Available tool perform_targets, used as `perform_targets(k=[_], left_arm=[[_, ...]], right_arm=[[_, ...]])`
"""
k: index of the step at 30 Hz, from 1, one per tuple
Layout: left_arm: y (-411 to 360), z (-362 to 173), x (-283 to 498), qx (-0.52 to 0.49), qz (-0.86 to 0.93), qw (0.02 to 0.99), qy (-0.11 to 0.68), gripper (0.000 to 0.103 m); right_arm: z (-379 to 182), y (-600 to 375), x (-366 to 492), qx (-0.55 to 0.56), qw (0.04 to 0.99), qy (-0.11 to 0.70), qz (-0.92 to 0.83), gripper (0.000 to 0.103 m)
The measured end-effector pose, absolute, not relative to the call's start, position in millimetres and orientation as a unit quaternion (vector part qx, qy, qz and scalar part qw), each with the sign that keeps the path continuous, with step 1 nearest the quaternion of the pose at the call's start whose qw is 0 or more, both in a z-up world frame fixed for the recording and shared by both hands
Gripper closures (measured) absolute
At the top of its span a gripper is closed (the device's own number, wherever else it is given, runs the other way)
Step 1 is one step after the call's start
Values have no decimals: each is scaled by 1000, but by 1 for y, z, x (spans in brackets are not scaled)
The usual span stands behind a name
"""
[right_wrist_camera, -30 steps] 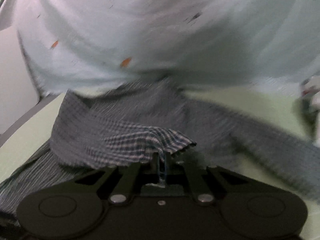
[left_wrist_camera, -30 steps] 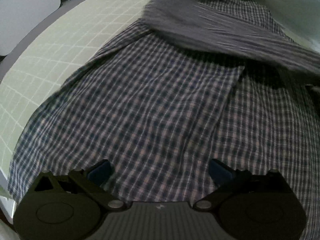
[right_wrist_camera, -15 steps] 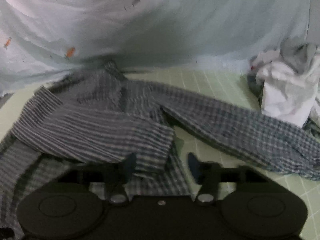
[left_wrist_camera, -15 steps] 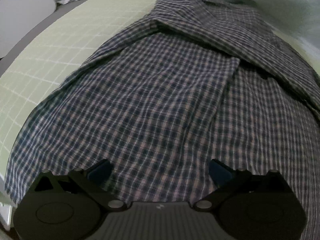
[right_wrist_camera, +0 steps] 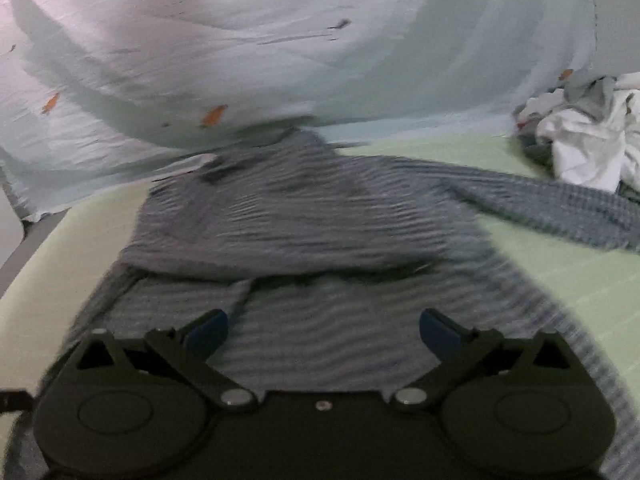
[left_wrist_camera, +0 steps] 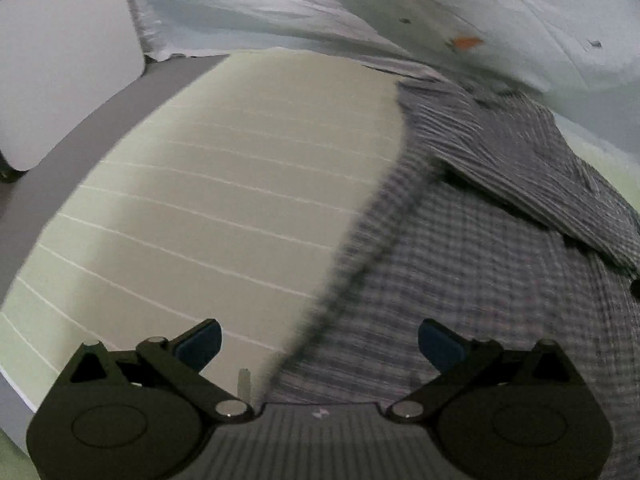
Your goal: Fold clothes
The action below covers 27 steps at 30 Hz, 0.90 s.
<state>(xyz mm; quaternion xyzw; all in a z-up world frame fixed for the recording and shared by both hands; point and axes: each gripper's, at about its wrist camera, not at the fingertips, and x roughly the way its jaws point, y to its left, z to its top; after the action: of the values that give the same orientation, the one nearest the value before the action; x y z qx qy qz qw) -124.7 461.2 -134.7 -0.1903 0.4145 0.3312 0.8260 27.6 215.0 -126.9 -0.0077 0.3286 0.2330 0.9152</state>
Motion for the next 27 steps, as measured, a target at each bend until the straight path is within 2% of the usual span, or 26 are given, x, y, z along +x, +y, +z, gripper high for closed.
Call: perform_targets(k=[5, 10, 13, 15, 17, 18, 20, 24, 25, 27], left_arm=[[504, -128, -163, -150, 331, 836, 411, 0], [524, -136, -206, -156, 325, 827, 432, 0], [535, -146, -224, -158, 323, 820, 446, 0], [544, -149, -233, -158, 329, 816, 449, 0], [550, -150, -242, -163, 334, 813, 448, 0], [551, -150, -246, -165, 334, 813, 449, 0], [554, -152, -254, -168, 334, 811, 450, 0], [557, -154, -266, -176, 334, 809, 451, 0], [558, -154, -268, -180, 334, 810, 448, 0], [559, -154, -269, -187, 332, 812, 442, 0]], right_arm=[[-139, 285, -24, -12, 903, 355, 239, 0], [-143, 343, -63, -38, 888, 370, 271, 0], [-145, 371, -81, -50, 878, 371, 297, 7], [-149, 389, -93, -59, 869, 378, 315, 16], [-154, 403, -105, -71, 854, 389, 338, 33], [-156, 408, -110, -75, 847, 395, 347, 39], [-160, 414, -118, -79, 837, 404, 361, 58], [-165, 419, -121, -81, 828, 424, 358, 79], [-166, 419, -120, -80, 827, 426, 359, 82], [-165, 417, -119, -73, 822, 428, 368, 95]])
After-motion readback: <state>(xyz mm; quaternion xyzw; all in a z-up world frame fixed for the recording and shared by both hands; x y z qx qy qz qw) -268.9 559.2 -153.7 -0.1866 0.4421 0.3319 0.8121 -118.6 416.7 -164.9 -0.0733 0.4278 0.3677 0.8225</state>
